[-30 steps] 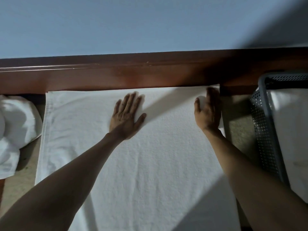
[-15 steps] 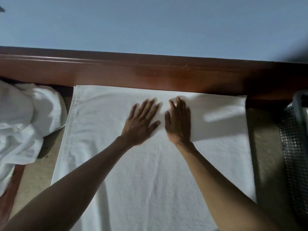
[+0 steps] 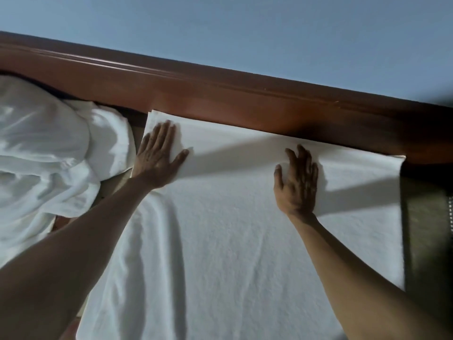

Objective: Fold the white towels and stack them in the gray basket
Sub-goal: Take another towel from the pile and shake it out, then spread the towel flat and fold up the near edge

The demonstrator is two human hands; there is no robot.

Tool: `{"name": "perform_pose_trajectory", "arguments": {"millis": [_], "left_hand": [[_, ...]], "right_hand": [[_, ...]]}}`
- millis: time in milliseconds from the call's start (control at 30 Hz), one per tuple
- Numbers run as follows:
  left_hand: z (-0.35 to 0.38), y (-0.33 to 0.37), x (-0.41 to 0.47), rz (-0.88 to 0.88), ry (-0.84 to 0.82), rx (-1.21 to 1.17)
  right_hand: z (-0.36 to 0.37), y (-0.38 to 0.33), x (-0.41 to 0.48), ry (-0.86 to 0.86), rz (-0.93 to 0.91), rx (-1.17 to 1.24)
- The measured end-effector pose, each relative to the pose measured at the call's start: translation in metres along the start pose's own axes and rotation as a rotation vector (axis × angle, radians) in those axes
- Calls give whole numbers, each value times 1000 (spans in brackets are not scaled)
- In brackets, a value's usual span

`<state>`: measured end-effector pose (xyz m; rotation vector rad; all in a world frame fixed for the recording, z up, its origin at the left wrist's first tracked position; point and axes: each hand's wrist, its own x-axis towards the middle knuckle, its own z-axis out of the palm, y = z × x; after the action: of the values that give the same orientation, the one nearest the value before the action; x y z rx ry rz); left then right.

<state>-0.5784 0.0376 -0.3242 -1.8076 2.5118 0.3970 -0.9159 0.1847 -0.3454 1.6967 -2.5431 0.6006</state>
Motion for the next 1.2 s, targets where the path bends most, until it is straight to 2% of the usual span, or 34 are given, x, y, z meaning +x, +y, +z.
{"name": "perform_pose_trajectory", "arguments": {"millis": [100, 267, 500, 600, 700, 800, 967, 1100, 1200], "left_hand": [[-3, 22, -15, -28, -8, -48], [29, 73, -87, 190, -69, -75], [10, 5, -81, 152, -32, -13], [-1, -24, -70, 150, -56, 29], [0, -21, -72, 96, -80, -10], [5, 14, -112, 12, -52, -170], [45, 82, -228, 182, -116, -147], [64, 75, -253, 258, -64, -63], [54, 55, -229, 194, -25, -42]], "right_hand": [[0, -1, 0, -41, 19, -7], [-8, -1, 5, -63, -17, 14], [-4, 1, 1, -53, -37, 2], [-1, 1, 1, -107, -6, -15], [0, -4, -3, -165, 31, -37], [-2, -20, -31, -162, 71, -5], [-5, -52, -115, -142, -11, 54], [-13, -61, -159, -139, -48, 15], [-23, -52, -184, -137, -107, -37]]}}
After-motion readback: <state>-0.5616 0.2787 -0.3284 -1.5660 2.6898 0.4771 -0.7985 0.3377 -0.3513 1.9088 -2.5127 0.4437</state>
